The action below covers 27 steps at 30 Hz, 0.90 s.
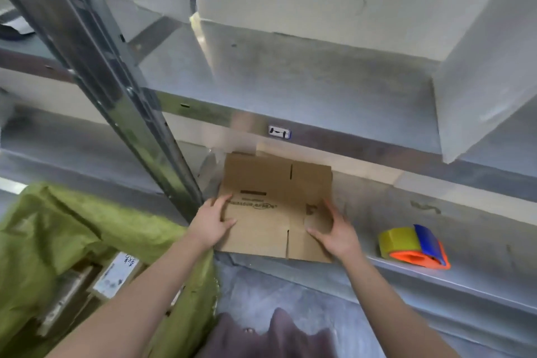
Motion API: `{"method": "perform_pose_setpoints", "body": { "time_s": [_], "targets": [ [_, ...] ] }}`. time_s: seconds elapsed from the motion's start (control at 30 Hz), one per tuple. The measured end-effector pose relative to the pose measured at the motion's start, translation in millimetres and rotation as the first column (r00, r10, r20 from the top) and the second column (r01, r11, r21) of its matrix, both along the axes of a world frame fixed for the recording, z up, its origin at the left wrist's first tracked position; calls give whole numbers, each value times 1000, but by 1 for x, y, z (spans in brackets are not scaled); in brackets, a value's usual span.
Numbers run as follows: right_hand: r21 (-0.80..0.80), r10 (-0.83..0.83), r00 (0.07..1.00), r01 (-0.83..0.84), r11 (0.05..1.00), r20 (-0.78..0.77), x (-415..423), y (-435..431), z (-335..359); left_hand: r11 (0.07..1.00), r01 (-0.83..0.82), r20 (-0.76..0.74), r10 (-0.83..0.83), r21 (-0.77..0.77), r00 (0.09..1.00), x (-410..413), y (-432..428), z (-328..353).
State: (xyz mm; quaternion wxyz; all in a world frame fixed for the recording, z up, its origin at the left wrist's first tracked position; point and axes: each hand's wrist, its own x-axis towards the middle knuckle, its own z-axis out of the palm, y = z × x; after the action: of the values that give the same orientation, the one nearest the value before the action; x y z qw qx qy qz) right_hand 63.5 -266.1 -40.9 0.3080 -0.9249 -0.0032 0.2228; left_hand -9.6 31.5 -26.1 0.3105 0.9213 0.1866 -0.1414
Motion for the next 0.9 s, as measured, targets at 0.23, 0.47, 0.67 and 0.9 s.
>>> {"method": "perform_pose_setpoints", "body": {
  "time_s": [0.23, 0.47, 0.67, 0.9],
  "targets": [
    [-30, -63, 996, 65, 997, 60, -5, 10, 1, 997, -30, 69, 26, 65, 997, 1, 2, -1],
    [-29, -60, 985, 66, 997, 162, -8, 20, 13, 999, -24, 134, 21, 24, 991, 6, -2, 24],
    [98, -256, 965, 261, 960, -61, -5, 18, 8, 945, -31, 75, 58, -326, 995, 8, 15, 27],
    [192, -301, 952, 287, 939, 51, -19, 3, 13, 891, 25, 124, 35, -453, 992, 0, 22, 23]
  ]
}}
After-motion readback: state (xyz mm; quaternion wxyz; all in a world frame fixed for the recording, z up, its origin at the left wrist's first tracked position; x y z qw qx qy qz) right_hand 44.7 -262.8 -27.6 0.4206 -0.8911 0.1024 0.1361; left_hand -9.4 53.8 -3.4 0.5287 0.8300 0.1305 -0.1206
